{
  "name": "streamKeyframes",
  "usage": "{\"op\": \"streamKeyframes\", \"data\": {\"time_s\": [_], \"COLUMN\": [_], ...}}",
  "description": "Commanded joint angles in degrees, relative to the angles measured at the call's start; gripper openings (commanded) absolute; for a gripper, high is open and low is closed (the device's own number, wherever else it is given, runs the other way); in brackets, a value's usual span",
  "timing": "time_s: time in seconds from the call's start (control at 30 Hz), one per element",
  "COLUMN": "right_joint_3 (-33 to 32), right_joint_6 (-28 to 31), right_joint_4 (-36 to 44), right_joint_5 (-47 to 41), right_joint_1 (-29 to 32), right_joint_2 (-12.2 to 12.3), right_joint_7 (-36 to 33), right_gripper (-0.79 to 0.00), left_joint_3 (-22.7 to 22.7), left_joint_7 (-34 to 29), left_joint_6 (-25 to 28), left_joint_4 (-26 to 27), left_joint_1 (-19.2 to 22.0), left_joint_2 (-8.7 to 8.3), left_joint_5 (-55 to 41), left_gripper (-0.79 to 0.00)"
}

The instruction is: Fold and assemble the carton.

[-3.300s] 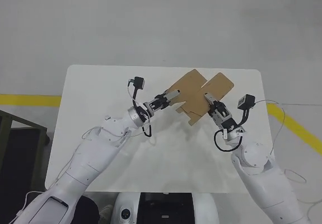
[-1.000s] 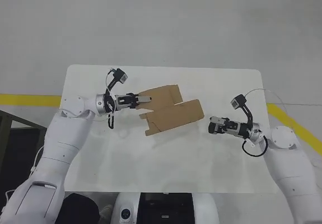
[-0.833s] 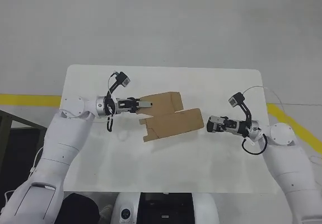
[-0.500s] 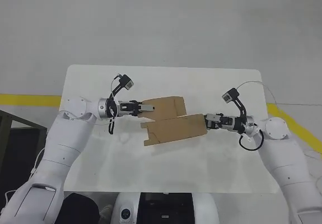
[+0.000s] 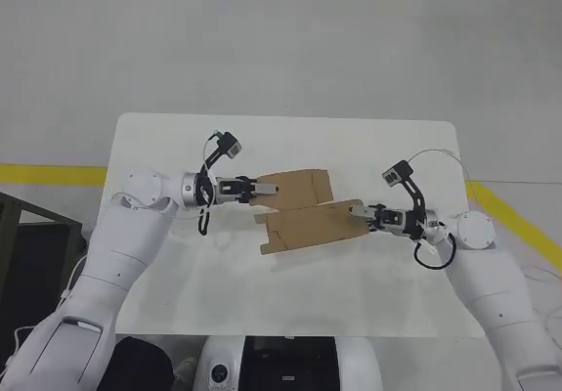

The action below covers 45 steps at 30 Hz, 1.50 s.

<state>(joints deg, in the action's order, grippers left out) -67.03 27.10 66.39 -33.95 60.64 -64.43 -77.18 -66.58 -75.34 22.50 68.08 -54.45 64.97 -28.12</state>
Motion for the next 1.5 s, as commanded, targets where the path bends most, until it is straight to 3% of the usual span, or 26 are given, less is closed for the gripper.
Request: {"op": "streamKeyframes", "data": {"time_s": [0.0, 0.57, 0.63, 0.7, 0.97, 1.0, 1.03, 1.07, 1.47], "right_joint_3": [-0.1, 2.0, 2.4, 2.8, 3.4, 3.5, 3.5, 3.5, 3.6], "right_joint_6": [0.0, -1.4, -1.5, -1.6, -1.5, -1.4, -1.5, -1.5, -0.8], "right_joint_4": [0.3, 2.0, 2.1, 2.1, 2.0, 2.1, 2.0, 1.9, -0.9], "right_joint_5": [-0.2, 0.3, 0.5, 0.4, -0.1, -0.3, -0.4, -0.7, -1.9], "right_joint_1": [0.3, -0.5, -0.6, -0.7, -0.9, -0.8, -0.8, -0.8, -0.8], "right_joint_2": [0.1, 0.6, 0.6, 0.7, 1.0, 1.0, 1.1, 1.1, 1.4], "right_joint_7": [0.0, -1.4, -1.5, -1.6, -1.5, -1.4, -1.5, -1.5, -0.8], "right_gripper": [-0.566, -0.662, -0.696, -0.785, -0.785, -0.785, -0.785, -0.785, -0.785], "left_joint_3": [0.2, 1.8, 1.9, 2.0, 2.5, 2.5, 2.5, 2.4, 0.9], "left_joint_7": [0.1, -0.9, -0.9, -1.1, -0.8, -0.7, -0.6, -0.4, -0.3], "left_joint_6": [0.0, -0.7, -0.7, -0.8, -0.7, -0.7, -0.6, -0.6, -1.9], "left_joint_4": [-0.1, -1.4, -1.4, -1.6, -2.3, -2.3, -2.5, -2.6, -2.6], "left_joint_1": [0.1, 1.4, 1.5, 1.6, 2.3, 2.4, 2.4, 2.4, 1.3], "left_joint_2": [0.04, 0.06, 0.05, 0.05, 0.11, 0.11, 0.11, 0.11, -0.09], "left_joint_5": [-0.2, 0.1, 0.0, -0.1, -0.2, -0.3, -0.4, -0.6, -5.6], "left_gripper": [-0.785, -0.785, -0.785, -0.785, -0.785, -0.72, -0.422, 0.0, 0.0]}}
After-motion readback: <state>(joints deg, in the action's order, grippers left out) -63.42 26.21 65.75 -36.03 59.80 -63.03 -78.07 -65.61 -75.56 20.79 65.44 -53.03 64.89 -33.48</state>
